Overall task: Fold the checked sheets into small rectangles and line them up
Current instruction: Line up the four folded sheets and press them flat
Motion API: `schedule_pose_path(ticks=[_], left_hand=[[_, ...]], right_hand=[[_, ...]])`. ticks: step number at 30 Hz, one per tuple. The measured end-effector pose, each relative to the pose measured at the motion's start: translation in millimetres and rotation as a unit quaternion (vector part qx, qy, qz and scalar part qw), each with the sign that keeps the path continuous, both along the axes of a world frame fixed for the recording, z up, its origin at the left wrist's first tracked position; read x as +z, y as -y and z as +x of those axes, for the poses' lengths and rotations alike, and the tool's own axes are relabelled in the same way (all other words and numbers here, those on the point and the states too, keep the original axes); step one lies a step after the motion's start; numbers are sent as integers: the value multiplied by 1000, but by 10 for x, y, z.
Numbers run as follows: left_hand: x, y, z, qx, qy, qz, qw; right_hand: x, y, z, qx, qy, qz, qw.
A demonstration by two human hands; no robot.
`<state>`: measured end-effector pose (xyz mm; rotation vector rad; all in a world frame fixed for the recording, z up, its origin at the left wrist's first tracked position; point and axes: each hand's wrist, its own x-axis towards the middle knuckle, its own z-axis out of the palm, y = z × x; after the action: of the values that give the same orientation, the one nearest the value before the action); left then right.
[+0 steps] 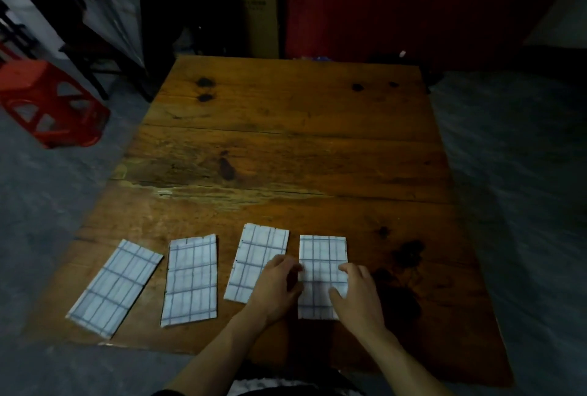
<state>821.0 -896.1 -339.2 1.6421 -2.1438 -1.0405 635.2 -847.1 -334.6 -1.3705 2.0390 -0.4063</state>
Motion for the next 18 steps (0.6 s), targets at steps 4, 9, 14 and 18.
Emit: schedule_pose_path(ticks=[4, 9, 14, 18], left_hand=[[41, 191, 360, -23, -11, -21, 999], [43, 350, 986, -54, 5, -35, 998], [-7, 455, 1468, -63, 42, -12, 997], [2, 392, 1562, -59, 26, 13, 998]], right_hand=[[62, 77, 276, -6, 1, -24, 1000], [140, 119, 840, -25, -2, -30, 999], [186, 94, 1318, -20, 8, -18, 1000], [174, 33, 1490, -17, 4, -3, 1000]])
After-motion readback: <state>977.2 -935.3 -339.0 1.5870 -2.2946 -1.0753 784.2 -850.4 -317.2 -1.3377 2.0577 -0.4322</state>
